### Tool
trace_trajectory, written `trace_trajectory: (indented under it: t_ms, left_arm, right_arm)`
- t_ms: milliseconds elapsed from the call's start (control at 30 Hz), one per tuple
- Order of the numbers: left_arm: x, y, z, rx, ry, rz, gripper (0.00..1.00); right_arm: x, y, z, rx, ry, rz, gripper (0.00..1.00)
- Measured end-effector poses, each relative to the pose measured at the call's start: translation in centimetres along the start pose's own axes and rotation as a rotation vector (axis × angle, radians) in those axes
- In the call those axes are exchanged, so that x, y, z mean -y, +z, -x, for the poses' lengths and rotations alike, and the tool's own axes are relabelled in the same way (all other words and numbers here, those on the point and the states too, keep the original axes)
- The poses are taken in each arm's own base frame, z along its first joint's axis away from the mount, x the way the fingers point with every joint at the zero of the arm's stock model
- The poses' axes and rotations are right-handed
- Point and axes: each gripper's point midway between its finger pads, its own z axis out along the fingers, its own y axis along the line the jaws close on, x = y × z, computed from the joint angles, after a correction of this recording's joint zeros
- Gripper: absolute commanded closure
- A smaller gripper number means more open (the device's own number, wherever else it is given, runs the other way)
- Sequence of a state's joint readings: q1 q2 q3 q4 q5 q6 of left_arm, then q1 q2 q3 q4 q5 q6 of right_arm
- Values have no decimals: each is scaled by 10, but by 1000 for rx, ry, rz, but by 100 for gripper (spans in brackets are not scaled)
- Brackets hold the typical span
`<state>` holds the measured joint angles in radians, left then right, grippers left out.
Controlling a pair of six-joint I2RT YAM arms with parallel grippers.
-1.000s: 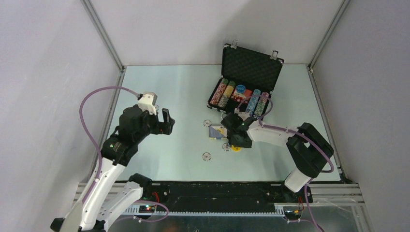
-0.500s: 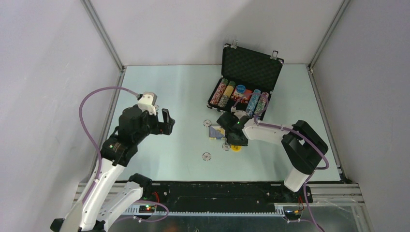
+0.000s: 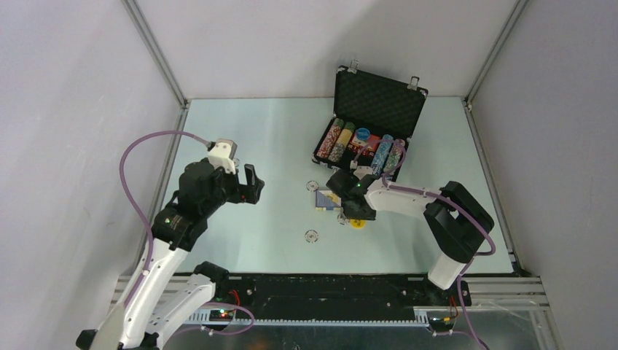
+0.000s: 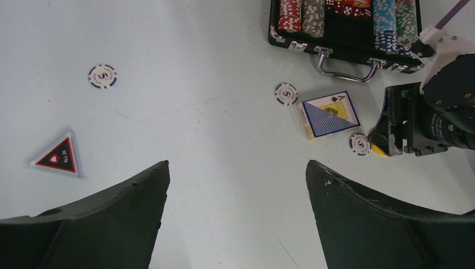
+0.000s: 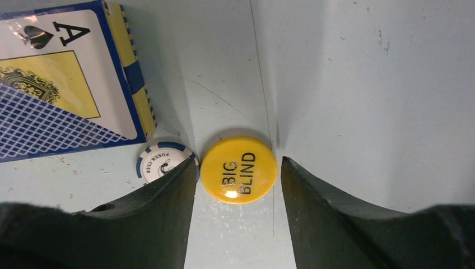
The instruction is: Pack up texas hold em set
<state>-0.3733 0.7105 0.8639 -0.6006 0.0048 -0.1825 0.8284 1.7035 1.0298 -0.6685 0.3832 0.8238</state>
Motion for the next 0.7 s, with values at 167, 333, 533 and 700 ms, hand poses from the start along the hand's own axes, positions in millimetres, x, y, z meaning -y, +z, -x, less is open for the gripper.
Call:
trace_trajectory:
  t_ms: [167,333,533,700]
  left_arm:
    - [0,0,0,0,0,0,4]
    - [0,0,0,0,0,0,4]
    - [0,0,0,0,0,0,4]
    - [0,0,0,0,0,0,4]
  right_arm:
    - [2,-1,-1,6,9,2,36]
    - [4,-2,-3,5,14,7,36]
    - [12,-5,-12,0,21,23,34]
    - [16,-5,-17,-8,41,57,34]
